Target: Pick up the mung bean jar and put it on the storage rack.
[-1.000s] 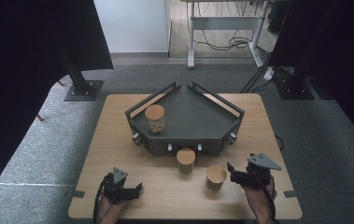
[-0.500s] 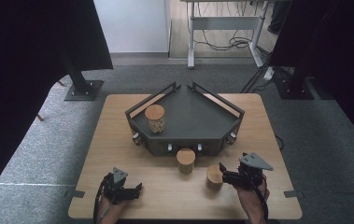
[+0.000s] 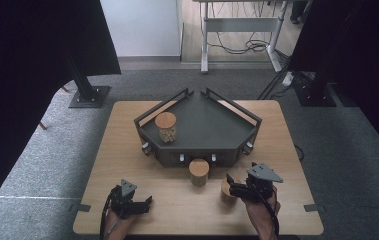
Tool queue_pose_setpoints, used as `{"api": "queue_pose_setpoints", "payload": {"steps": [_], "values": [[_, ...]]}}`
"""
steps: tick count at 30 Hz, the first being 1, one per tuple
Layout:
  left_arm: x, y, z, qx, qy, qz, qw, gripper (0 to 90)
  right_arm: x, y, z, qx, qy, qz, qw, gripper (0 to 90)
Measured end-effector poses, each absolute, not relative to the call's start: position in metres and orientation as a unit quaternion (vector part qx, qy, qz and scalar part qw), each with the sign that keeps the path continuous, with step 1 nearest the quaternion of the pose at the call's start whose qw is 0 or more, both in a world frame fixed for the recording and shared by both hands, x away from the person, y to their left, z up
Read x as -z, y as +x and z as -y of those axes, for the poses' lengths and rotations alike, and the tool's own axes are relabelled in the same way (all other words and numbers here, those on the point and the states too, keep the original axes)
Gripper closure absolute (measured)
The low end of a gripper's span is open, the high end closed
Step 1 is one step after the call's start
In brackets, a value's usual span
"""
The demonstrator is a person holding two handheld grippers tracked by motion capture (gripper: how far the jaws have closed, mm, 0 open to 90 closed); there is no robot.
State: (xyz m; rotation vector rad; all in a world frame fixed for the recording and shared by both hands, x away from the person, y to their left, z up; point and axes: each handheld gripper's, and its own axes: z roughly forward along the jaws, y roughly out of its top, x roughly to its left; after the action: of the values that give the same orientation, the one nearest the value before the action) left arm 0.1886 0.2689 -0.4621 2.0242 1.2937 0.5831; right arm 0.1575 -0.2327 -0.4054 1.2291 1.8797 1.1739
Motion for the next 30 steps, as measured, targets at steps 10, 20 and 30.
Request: {"api": "queue_pose_setpoints", "payload": {"steps": [10, 20, 30], "values": [[0.462, 0.189, -0.269, -0.223, 0.773, -0.495, 0.329, 3.3, 0.406, 0.156, 0.223, -0.455, 0.454, -0.706, 0.296, 4.7], [0.462, 0.188, -0.269, -0.223, 0.773, -0.495, 0.329, 3.3, 0.406, 0.157, 0.217, -0.466, 0.443, -0.709, 0.289, 4.6], [0.462, 0.188, -0.269, -0.223, 0.772, -0.495, 0.329, 3.3, 0.411, 0.163, 0.213, -0.486, 0.44, -0.708, 0.262, 4.4]]}}
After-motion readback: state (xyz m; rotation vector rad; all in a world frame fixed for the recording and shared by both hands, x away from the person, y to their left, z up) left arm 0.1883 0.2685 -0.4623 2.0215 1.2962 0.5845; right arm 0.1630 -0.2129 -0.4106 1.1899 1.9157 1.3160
